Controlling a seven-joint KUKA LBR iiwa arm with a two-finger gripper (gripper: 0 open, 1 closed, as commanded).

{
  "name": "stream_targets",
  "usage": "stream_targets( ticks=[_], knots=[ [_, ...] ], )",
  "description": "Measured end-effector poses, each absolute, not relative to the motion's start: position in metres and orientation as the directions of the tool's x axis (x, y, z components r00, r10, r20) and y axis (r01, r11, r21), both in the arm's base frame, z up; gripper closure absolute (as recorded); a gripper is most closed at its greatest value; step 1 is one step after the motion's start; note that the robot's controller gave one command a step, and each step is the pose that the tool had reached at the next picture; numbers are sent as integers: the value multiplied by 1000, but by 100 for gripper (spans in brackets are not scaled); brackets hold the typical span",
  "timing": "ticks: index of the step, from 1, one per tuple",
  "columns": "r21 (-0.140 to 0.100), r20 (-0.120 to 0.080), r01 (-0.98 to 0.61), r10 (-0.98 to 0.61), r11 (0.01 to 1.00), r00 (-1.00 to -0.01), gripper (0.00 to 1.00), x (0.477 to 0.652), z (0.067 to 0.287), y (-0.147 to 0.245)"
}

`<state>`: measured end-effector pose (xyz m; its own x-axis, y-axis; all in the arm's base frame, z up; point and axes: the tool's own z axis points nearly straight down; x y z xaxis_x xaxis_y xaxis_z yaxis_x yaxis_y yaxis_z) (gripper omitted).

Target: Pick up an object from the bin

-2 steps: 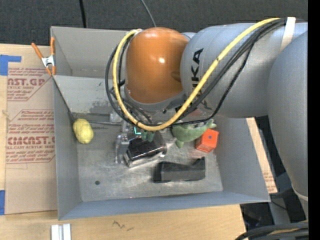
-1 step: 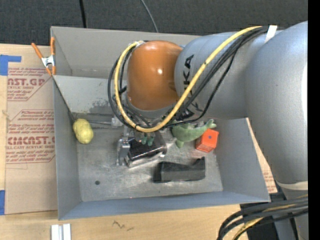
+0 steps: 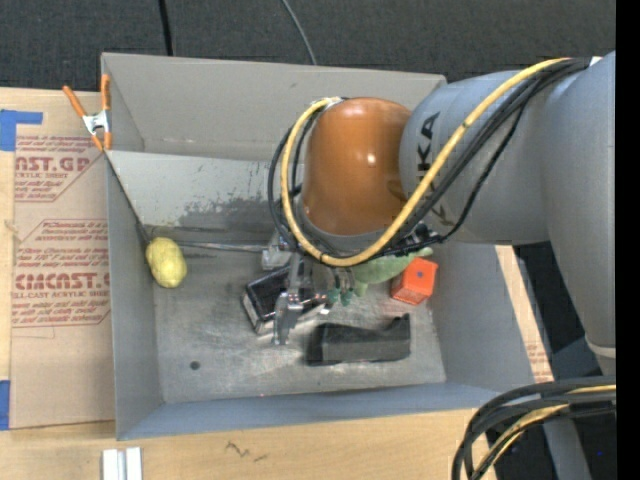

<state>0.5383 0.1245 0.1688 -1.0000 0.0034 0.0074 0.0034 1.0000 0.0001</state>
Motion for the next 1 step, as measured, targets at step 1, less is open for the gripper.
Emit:
stream_targets(
  ticks=[1],
  knots=[
    [-2,-7,9,9,1000,-1000,0,544,159,97]
  ],
)
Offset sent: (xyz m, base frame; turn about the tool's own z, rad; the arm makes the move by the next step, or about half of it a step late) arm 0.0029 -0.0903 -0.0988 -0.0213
